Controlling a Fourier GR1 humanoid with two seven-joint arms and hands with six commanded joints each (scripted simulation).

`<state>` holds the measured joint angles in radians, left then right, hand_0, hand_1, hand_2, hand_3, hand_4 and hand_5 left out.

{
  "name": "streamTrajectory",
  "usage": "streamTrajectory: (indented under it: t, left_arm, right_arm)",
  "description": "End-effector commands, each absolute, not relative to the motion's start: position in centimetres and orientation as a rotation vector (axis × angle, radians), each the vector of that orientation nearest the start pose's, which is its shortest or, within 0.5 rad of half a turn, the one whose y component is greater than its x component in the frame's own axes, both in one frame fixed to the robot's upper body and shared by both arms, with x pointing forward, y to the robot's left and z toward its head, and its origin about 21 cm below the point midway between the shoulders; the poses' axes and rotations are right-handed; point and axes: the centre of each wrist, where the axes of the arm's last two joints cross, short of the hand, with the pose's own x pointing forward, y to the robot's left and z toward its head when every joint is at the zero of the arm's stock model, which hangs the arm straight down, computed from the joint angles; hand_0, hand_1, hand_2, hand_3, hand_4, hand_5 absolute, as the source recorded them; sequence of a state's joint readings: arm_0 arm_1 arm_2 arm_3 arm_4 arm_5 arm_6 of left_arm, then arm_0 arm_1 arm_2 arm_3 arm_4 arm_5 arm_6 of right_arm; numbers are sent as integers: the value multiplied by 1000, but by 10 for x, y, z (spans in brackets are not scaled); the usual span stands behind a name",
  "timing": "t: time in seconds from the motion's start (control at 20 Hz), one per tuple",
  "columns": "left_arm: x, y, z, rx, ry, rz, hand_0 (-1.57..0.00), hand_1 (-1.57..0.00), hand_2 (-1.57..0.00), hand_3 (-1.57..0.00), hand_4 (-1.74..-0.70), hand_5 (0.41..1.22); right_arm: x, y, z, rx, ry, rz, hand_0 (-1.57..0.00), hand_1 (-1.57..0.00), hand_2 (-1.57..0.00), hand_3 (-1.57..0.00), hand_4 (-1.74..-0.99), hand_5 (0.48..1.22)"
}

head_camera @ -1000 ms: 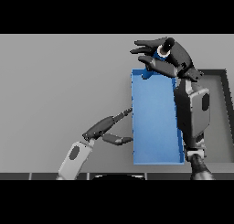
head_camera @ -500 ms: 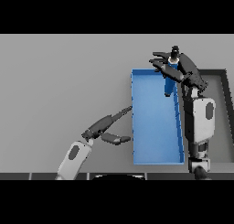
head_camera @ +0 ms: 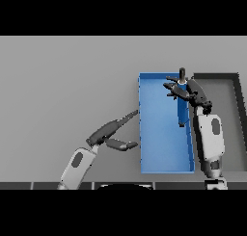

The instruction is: Pick up the blue pipe and place it into the blue bin.

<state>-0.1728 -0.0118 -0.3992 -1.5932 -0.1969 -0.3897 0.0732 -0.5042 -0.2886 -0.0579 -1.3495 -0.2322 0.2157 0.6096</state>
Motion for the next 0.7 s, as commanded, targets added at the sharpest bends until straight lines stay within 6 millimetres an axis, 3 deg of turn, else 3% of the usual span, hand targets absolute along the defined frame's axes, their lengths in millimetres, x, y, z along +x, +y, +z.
streamTrajectory:
  t: [0.0,0.15,0.2,0.25,0.35,0.45,0.55,0.65]
  left_arm:
    - [261,111,44,-433,-1579,-883,1,1,1,1,-922,480]
    - [261,109,41,-420,-1564,-888,1,1,1,1,-919,486]
    - [260,112,40,-422,-1577,-888,1,1,1,1,-918,489]
    - [259,115,40,-432,-1584,-879,1,1,1,1,-920,491]
    - [257,110,39,-434,-1570,-882,1,1,1,1,-921,493]
    - [260,110,41,-431,-1566,-874,1,1,1,1,-924,493]
    - [260,110,41,-432,-1564,-878,1,1,1,1,-926,494]
    - [258,109,42,-431,-1568,-880,1,1,1,1,-926,494]
  right_arm:
    - [364,-263,108,80,-1175,309,-1571,-1571,-1571,-1005,-1585,1221]
    - [366,-260,91,70,-1070,272,-1571,-1571,-1571,-514,-1661,1221]
    - [367,-258,90,72,-1048,256,-1571,-1571,-1571,-411,-1677,1171]
    - [366,-259,87,68,-1017,233,-1571,-1571,-1518,-455,-1626,1161]
    - [367,-263,86,46,-949,196,-1084,-1025,-987,-291,-1469,1148]
    - [367,-262,93,17,-918,195,-693,-656,-631,-186,-1370,1125]
    - [363,-255,102,-23,-926,360,-443,-419,-404,-118,-1307,1068]
    - [357,-249,104,-98,-927,537,-283,-268,-258,-75,-1250,962]
